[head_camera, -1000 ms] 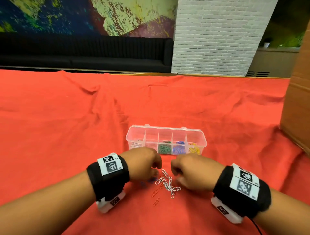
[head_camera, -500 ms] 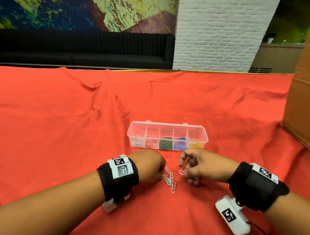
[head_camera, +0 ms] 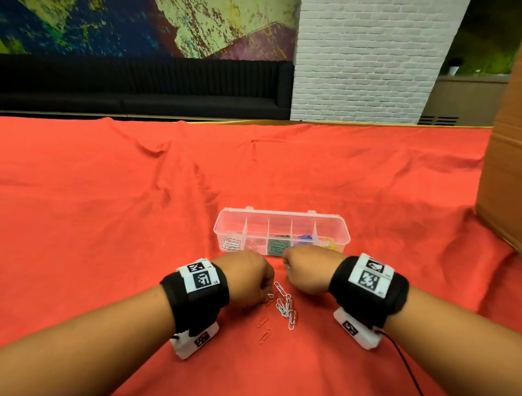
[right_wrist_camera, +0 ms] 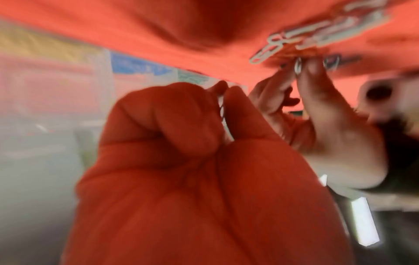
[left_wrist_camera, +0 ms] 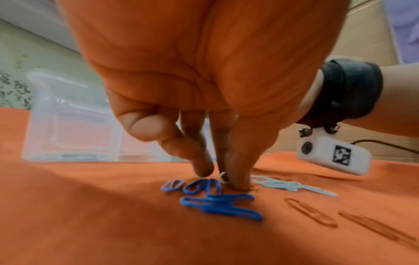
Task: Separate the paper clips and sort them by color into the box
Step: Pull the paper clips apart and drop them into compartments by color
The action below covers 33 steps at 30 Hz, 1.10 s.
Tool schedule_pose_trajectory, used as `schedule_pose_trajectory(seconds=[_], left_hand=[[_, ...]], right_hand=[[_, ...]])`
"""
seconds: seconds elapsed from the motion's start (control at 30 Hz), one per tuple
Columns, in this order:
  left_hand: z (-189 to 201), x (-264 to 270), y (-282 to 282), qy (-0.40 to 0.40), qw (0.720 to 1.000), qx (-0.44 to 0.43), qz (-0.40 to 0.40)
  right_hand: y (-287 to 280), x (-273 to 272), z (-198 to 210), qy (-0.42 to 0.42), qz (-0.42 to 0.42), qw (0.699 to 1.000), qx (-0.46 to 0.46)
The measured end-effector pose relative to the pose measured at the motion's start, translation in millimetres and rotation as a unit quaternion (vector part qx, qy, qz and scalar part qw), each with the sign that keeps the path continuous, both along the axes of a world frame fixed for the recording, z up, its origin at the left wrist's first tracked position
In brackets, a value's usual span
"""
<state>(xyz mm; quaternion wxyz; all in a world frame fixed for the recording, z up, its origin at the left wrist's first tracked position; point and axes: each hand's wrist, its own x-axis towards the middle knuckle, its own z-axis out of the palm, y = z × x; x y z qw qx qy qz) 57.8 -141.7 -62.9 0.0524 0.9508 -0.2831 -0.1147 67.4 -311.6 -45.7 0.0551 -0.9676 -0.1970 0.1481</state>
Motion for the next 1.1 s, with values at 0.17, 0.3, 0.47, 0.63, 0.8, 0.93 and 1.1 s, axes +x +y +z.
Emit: schedule_pose_trajectory(seconds=[0.17, 0.3, 0.47, 0.63, 0.8, 0.93, 1.1], left_hand=[[7.3, 7.3, 19.4, 0.031, 0.994, -0.088, 0.057], [25.3, 30.5, 43.6, 0.027, 0.961, -0.228, 0.154], [44.3, 62.1, 59.1, -0.127, 0.954, -0.174, 0.207], [50.6, 58.8, 65.3, -0.14, 0.96, -0.139, 0.198], [39.9, 14.5, 52.6, -0.041, 0.989, -0.051, 0.131], [16.7, -19.7, 33.4, -0.018, 0.996, 0.065, 0.066], [2.8, -22.7, 35.0, -0.035, 0.997, 0.056, 0.042]], right_hand=[[6.3, -0.4, -6.1, 0.014, 0.058, 0.998, -0.009], [4.9, 2.9, -15.4, 0.011, 0.05, 0.999, -0.015], [9.2, 4.7, -19.2, 0.028, 0.052, 0.998, -0.031], [8.4, 10.5, 2.4, 0.089, 0.019, 0.99, 0.107], [30.1, 29.7, 33.4, 0.086, -0.031, 0.952, 0.291], [60.1, 57.2, 37.6, -0.021, -0.003, 0.975, 0.219], [84.2, 70.4, 32.0, -0.04, 0.001, 0.988, 0.151]])
